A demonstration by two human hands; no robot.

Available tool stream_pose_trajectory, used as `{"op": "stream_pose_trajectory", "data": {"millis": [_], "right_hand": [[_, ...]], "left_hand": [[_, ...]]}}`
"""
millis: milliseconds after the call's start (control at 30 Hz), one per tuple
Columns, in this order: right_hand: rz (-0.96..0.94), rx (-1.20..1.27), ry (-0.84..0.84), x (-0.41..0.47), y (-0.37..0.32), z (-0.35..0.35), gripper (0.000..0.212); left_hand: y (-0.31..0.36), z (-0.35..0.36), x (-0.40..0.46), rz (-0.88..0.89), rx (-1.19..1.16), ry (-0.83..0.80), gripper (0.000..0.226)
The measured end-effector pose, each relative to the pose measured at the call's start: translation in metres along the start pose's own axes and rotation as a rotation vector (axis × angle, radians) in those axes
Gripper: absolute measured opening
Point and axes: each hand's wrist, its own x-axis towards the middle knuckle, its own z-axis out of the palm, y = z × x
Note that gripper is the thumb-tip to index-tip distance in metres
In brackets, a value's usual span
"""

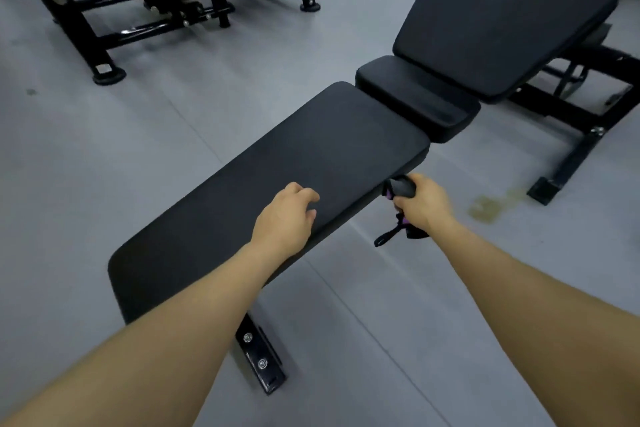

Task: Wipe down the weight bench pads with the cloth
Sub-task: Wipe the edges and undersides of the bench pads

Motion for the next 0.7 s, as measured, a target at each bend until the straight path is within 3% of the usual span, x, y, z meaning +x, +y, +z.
{"op": "stream_pose_trajectory", "data": {"millis": [167, 467, 700], "right_hand": [[0.159, 0.161, 0.023, -0.009, -0.021, -0.052, 0.019], [0.277, 0.246, 0.112, -0.029, -0.064, -0.180, 0.019], [0.358, 0.327, 0.256, 0.007, -0.029, -0.270, 0.019]], "left_hand": [[0.038, -0.055, 0.012, 0.025, 0.039, -0.127, 0.032], [0.134, -0.149, 0.068, 0.201, 0.083, -0.287, 0.035], [0.244, -0.147, 0.144, 0.391, 0.084, -0.307, 0.042]]}}
